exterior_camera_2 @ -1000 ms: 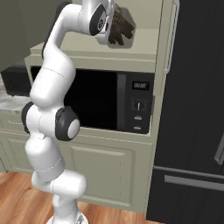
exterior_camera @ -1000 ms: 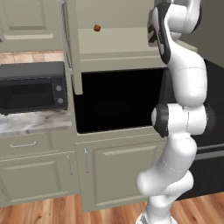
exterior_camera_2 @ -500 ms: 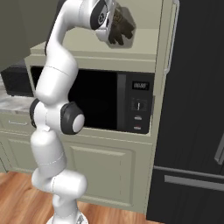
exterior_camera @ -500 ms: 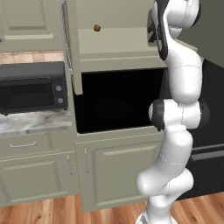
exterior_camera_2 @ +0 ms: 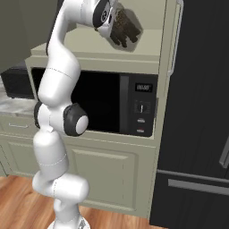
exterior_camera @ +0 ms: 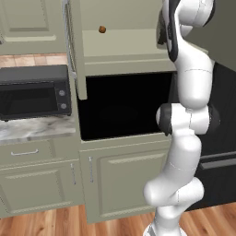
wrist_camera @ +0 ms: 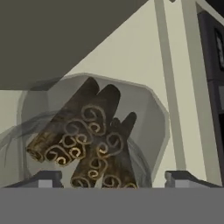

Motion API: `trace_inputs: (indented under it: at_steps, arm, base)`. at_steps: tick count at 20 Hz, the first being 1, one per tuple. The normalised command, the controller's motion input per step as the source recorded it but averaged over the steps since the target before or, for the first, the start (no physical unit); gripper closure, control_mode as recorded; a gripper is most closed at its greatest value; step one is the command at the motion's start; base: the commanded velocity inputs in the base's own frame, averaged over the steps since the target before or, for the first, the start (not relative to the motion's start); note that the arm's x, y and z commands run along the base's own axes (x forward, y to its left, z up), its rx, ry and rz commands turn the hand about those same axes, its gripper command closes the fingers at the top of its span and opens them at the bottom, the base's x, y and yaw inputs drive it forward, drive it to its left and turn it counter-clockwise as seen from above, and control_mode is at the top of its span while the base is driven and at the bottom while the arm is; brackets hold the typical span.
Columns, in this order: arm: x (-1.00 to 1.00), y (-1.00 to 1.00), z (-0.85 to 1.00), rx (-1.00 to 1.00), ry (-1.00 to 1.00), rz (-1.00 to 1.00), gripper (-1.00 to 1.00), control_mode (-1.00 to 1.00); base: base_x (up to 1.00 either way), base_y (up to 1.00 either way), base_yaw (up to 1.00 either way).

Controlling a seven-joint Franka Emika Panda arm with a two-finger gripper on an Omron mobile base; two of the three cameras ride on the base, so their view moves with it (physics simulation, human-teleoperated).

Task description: Pick the jar and jar from the dining table and place them in the open cabinet. Close the cabinet after placing the objects.

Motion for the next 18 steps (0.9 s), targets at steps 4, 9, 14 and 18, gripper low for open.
trace_inputs:
  at_steps: [4,9,14,18]
  arm:
    - [0.0,0.0,0.14,0.0,-0.23,0.0,-1.0,-1.0]
    - [0.02,0.0,0.02,0.0,-0.22,0.02,-1.0,-1.0]
    - [0.13,0.0,-0.02,0.0,-0.23,0.03,-1.0,-1.0]
    - [0.21,0.0,-0.15,0.0,-0.25,0.01,-1.0,-1.0]
  base:
    - [0.0,0.0,0.0]
    - [0.0,0.0,0.0]
    - [0.0,0.0,0.0]
    - [0.0,0.0,0.0]
